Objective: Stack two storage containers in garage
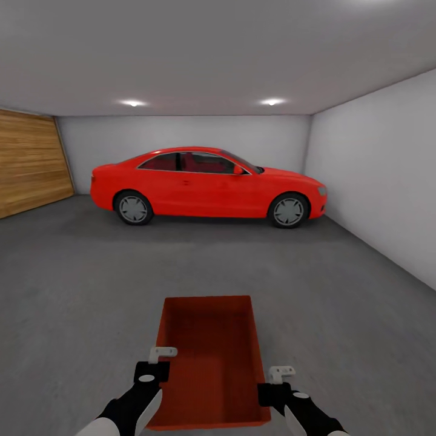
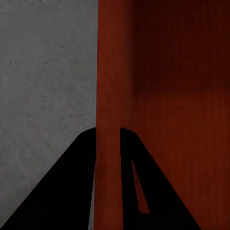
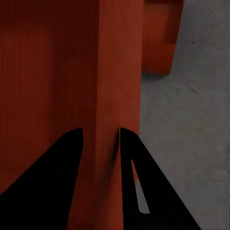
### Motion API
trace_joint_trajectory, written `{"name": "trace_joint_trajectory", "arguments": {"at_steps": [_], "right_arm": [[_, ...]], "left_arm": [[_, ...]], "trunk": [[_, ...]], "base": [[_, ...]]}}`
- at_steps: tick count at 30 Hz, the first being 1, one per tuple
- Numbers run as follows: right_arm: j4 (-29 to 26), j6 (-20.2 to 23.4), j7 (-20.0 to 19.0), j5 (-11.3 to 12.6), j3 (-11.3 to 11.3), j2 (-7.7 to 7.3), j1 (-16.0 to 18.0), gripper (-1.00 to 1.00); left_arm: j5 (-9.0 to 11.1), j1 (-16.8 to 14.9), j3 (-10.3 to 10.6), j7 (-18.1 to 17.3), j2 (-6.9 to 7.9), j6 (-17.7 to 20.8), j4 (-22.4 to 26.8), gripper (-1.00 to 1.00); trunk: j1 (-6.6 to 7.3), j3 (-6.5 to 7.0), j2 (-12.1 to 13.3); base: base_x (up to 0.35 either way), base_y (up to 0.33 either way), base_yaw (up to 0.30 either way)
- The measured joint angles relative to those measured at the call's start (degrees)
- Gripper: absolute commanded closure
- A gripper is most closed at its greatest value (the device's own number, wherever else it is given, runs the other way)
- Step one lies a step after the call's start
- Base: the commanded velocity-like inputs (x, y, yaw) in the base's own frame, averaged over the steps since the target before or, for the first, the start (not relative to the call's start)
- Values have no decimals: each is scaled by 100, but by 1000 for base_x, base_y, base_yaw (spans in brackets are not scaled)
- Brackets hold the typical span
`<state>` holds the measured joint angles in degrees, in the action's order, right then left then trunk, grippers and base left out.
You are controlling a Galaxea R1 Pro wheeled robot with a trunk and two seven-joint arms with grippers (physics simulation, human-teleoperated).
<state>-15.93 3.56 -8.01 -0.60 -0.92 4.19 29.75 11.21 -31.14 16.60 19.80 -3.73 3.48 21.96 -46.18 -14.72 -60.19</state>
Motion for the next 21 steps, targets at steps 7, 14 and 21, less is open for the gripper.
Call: {"name": "trace_joint_trajectory", "arguments": {"at_steps": [7, 14, 21], "right_arm": [[-6, -2, 0, -2, 0, 0, 0, 100], [9, -5, 0, -1, -1, 1, 0, 100], [-5, -5, 0, 0, 0, 0, 0, 100]], "left_arm": [[2, 1, -1, 0, 0, -7, 2, 100], [3, 2, 0, -1, 0, -4, -6, 100], [1, 0, 0, 0, 0, -8, 3, 100]], "trunk": [[0, 0, 0], [0, 0, 0], [0, 0, 0]], "base": [[340, 0, 0], [340, 0, 0], [340, 0, 0]]}}
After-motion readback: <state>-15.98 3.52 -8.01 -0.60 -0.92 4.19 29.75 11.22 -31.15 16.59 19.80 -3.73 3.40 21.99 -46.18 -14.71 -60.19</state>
